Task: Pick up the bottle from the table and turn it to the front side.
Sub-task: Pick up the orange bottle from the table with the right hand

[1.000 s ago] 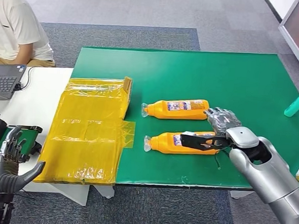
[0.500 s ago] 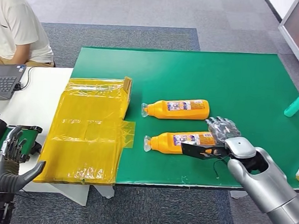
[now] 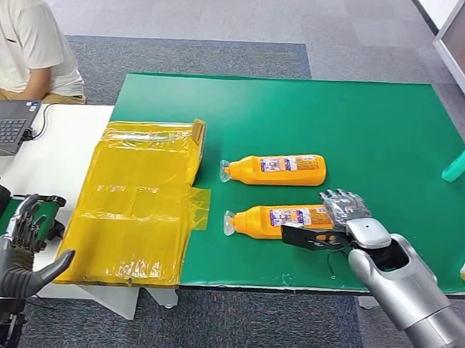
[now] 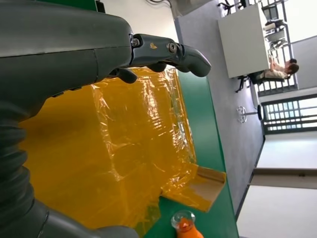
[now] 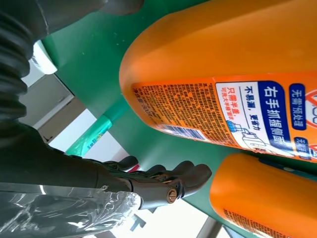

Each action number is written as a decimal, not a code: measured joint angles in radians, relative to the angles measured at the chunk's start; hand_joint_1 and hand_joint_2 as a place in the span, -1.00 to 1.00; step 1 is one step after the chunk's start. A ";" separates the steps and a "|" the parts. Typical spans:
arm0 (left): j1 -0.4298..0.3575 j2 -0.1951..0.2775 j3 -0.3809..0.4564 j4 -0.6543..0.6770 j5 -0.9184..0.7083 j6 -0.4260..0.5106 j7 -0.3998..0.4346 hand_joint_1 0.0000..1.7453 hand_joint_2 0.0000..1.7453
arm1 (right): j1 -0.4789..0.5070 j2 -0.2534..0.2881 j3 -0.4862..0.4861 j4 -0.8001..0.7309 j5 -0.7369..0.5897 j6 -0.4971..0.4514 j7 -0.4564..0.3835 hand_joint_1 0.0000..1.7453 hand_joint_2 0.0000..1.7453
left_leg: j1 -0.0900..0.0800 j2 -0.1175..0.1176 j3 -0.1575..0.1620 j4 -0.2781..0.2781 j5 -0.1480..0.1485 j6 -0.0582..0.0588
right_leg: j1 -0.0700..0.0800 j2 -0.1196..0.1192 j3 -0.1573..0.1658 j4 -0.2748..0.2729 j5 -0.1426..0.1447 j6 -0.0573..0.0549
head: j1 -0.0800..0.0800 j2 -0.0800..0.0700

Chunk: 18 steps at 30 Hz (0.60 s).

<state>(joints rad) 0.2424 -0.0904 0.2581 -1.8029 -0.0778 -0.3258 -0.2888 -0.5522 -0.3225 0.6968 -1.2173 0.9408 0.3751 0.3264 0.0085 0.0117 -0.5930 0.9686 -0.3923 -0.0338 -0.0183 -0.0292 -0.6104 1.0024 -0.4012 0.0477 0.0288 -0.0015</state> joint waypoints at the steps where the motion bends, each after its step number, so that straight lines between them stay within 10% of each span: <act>1: 0.000 0.000 0.000 0.000 0.000 0.000 0.000 -1.00 1.00 | 0.000 0.002 -0.001 0.003 0.000 -0.001 0.000 -1.00 1.00 | 0.000 0.000 0.000 0.000 0.000 0.000 | 0.000 0.000 0.000 0.000 0.000 0.000 | 0.000 0.000; 18: 0.000 0.010 -0.055 0.000 -0.007 0.012 0.018 -1.00 1.00 | -0.016 0.059 -0.015 0.062 0.017 -0.021 -0.016 -1.00 1.00 | 0.000 0.000 0.000 0.000 0.000 0.000 | 0.000 0.000 0.000 0.000 0.000 0.000 | 0.000 0.000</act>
<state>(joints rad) 0.2424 -0.0799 0.2035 -1.8025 -0.0844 -0.3133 -0.2709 -0.5683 -0.2634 0.6821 -1.1550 0.9576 0.3540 0.3101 0.0084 0.0117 -0.5930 0.9686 -0.3923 -0.0338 -0.0183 -0.0292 -0.6104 1.0024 -0.4012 0.0477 0.0288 -0.0015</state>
